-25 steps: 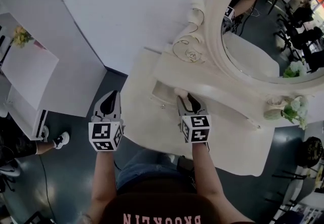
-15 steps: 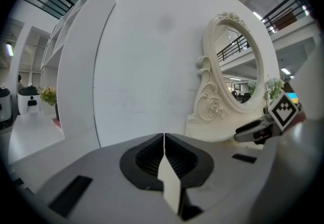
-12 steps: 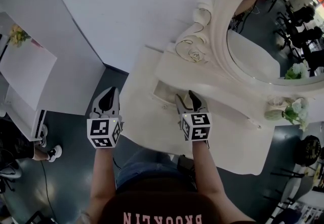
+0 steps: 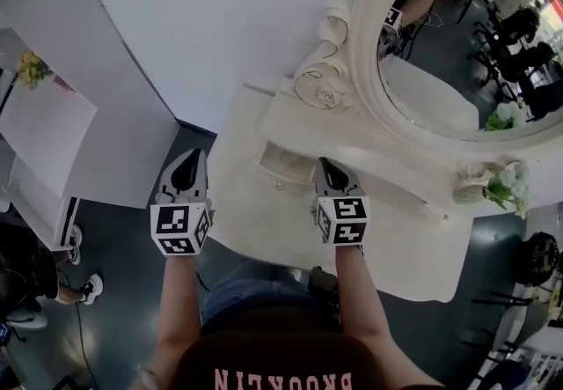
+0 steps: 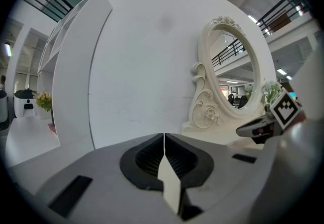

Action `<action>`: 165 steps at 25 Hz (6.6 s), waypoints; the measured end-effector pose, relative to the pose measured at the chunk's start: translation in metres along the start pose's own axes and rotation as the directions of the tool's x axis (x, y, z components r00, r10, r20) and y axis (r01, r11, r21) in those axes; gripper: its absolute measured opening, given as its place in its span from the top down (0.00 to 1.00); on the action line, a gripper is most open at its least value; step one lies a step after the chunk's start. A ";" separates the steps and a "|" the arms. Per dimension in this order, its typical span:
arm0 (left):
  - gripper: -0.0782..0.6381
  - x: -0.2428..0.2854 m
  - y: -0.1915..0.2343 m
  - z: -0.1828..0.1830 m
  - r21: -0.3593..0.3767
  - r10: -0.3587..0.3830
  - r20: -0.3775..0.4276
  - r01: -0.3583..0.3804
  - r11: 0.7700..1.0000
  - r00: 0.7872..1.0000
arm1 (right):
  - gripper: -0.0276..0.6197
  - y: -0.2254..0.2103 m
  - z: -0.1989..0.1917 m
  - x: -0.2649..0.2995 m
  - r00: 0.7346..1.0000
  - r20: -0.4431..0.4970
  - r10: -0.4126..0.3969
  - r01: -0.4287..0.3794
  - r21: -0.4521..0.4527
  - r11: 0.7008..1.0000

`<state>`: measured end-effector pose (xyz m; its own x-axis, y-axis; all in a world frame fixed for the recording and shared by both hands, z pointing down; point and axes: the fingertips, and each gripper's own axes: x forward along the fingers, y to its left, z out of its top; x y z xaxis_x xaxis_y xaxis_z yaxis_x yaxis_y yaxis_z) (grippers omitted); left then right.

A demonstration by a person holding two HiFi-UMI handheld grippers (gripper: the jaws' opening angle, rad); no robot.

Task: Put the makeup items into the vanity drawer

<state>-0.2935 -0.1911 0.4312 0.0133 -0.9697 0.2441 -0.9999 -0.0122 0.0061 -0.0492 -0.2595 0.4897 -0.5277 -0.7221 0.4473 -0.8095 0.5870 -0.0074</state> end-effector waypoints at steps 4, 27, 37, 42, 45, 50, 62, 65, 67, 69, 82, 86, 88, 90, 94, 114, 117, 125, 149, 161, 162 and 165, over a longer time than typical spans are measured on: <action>0.88 -0.001 -0.008 0.011 0.006 -0.008 0.025 0.008 1.000 1.000 | 0.96 -0.008 0.011 -0.011 0.999 0.038 -0.008 0.008 0.006 1.000; 0.88 0.022 -0.109 0.023 0.048 -0.217 0.037 0.215 0.975 0.975 | 0.96 -0.087 -0.018 -0.103 0.972 0.060 -0.225 0.219 0.096 0.971; 0.88 0.018 -0.138 -0.009 0.051 -0.263 -0.043 0.265 0.963 0.964 | 0.96 -0.096 -0.065 -0.119 0.971 -0.017 -0.239 0.239 0.143 0.961; 0.88 0.014 -0.139 -0.039 0.039 -0.260 -0.109 0.265 0.963 0.960 | 0.96 -0.092 -0.093 -0.116 0.974 -0.074 -0.216 0.225 0.152 0.962; 0.88 0.013 -0.140 -0.051 0.030 -0.255 -0.133 0.261 0.965 0.958 | 0.96 -0.089 -0.108 -0.114 0.975 -0.109 -0.195 0.211 0.152 0.966; 0.88 0.011 -0.144 -0.072 0.030 -0.256 -0.173 0.265 0.964 0.951 | 0.96 -0.080 -0.133 -0.107 0.972 -0.169 -0.165 0.190 0.147 0.971; 0.88 0.010 -0.138 -0.097 0.020 -0.248 -0.228 0.260 0.966 0.941 | 0.69 -0.069 -0.174 -0.084 0.945 -0.298 -0.134 0.186 0.153 0.971; 0.88 0.012 -0.140 -0.101 0.020 -0.254 -0.237 0.266 0.964 0.938 | 0.64 -0.072 -0.178 -0.078 0.937 -0.319 -0.143 0.200 0.151 0.968; 0.88 0.015 -0.140 -0.102 0.016 -0.255 -0.242 0.266 0.964 0.936 | 0.64 -0.074 -0.182 -0.075 0.932 -0.332 -0.146 0.206 0.152 0.967; 0.88 0.017 -0.140 -0.103 0.015 -0.256 -0.244 0.268 0.963 0.935 | 0.64 -0.076 -0.187 -0.072 0.923 -0.354 -0.149 0.213 0.149 0.966; 0.88 0.021 -0.143 -0.100 0.020 -0.258 -0.239 0.270 0.963 0.936 | 0.87 -0.090 -0.196 -0.081 0.895 -0.399 -0.198 0.262 0.113 0.958; 0.88 0.018 -0.144 -0.092 0.025 -0.256 -0.221 0.268 0.963 0.941 | 0.87 -0.091 -0.183 -0.086 0.905 -0.374 -0.202 0.259 0.110 0.960; 0.88 0.018 -0.145 -0.085 0.029 -0.256 -0.206 0.268 0.963 0.944 | 0.87 -0.092 -0.174 -0.088 0.916 -0.350 -0.198 0.254 0.122 0.959; 0.88 0.017 -0.147 -0.076 0.035 -0.258 -0.188 0.269 0.962 0.948 | 0.86 -0.093 -0.162 -0.089 0.927 -0.320 -0.193 0.248 0.143 0.958; 0.88 0.013 -0.148 -0.061 0.046 -0.256 -0.154 0.266 0.963 0.954 | 0.86 -0.094 -0.139 -0.089 0.942 -0.273 -0.195 0.238 0.136 0.962; 0.88 0.009 -0.129 -0.012 0.063 -0.206 -0.039 0.208 0.976 0.978 | 0.84 -0.097 -0.078 -0.085 0.969 -0.148 -0.199 0.219 0.131 0.967; 0.88 0.007 -0.118 -0.006 0.059 -0.179 -0.024 0.180 0.982 0.984 | 0.84 -0.094 -0.067 -0.079 0.974 -0.132 -0.186 0.202 0.118 0.972; 0.88 -0.002 -0.070 0.004 0.041 -0.070 0.006 0.070 0.997 0.997 | 0.84 -0.074 -0.044 -0.051 0.987 -0.105 -0.125 0.133 0.075 0.988; 0.88 -0.066 0.060 -0.022 -0.030 0.236 -0.037 -0.237 0.971 0.971 | 0.78 0.055 -0.012 0.043 0.975 -0.097 0.201 -0.203 -0.011 0.979; 0.88 -0.071 0.071 -0.026 -0.037 0.244 -0.046 -0.246 0.969 0.969 | 0.66 0.072 -0.009 0.049 0.971 -0.090 0.220 -0.222 -0.014 0.975; 0.88 -0.071 0.070 -0.026 -0.036 0.239 -0.045 -0.240 0.970 0.970 | 0.67 0.070 -0.008 0.047 0.973 -0.085 0.214 -0.216 -0.015 0.976; 0.88 -0.069 0.064 -0.025 -0.033 0.219 -0.041 -0.221 0.975 0.975 | 0.71 0.064 -0.005 0.041 0.981 -0.064 0.185 -0.186 -0.015 0.982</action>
<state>-0.3584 -0.1190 0.4392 -0.2060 -0.9378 0.2794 -0.9776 0.2100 -0.0158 -0.1209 -0.2498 0.5120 -0.6507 -0.5760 0.4948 -0.6930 0.7168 -0.0768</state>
